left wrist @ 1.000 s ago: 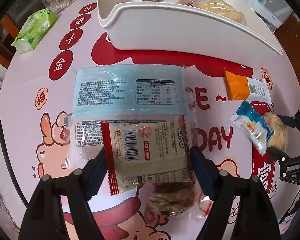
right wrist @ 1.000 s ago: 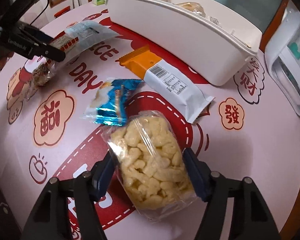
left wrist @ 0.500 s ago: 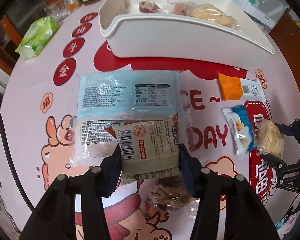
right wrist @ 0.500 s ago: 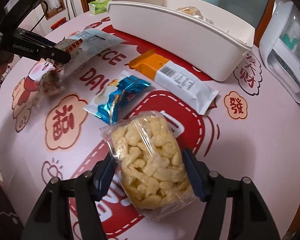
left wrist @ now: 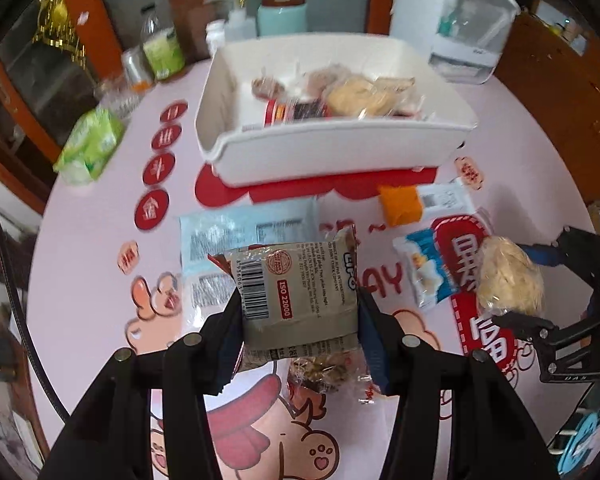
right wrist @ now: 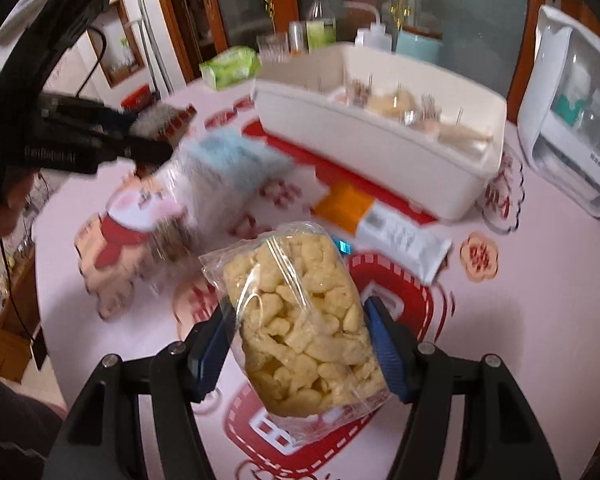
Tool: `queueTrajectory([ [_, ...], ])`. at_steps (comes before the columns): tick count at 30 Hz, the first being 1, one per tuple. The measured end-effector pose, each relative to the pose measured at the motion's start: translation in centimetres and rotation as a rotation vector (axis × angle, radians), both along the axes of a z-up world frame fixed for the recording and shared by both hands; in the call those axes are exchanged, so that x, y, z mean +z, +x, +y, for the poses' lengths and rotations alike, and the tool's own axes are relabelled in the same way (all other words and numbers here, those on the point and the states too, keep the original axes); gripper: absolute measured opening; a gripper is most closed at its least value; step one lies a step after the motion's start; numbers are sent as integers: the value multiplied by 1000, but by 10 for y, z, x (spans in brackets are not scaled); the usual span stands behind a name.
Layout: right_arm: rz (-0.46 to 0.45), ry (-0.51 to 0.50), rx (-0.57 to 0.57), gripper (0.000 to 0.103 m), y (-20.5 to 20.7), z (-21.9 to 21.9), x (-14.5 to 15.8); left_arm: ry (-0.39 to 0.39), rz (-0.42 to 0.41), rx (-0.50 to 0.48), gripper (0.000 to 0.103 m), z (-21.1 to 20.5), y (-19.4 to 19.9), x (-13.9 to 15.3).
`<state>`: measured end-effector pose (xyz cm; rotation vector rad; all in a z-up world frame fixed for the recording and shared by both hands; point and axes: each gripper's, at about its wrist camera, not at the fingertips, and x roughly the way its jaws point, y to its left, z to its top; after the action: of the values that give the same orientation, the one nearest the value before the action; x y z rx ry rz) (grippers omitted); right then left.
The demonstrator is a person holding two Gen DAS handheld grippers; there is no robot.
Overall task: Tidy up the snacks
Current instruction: 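Carry both packs over the white tray and open both tools to drop them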
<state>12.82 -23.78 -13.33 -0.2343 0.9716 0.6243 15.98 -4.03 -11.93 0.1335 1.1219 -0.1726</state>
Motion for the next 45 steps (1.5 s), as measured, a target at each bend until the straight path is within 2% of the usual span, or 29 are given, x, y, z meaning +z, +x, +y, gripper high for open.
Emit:
queueTrajectory([
  [7,-88,112,-52,65,22,7,65,38,-125,-63,51,-12,11,55],
  [12,-176,139,-117,65,42,11,108,53,-208,-84,51,-21,25,91],
  [15,-191,153,-161,65,57,9,126,61,-247,-92,51,-24,36,109],
  [20,-245,112,-238,65,85,11,144,103,-327,-107,51,-32,61,134],
  [24,-239,111,-322,65,115,10,150,117,-356,-99,51,-36,90,142],
  [30,-206,108,-450,65,157,5,144,71,-342,-61,51,-35,137,140],
  [36,-128,118,-519,65,184,0,122,37,-301,-38,51,-31,165,120],
  [45,-66,66,-560,66,203,1,83,51,-251,-34,52,-29,188,85],
])
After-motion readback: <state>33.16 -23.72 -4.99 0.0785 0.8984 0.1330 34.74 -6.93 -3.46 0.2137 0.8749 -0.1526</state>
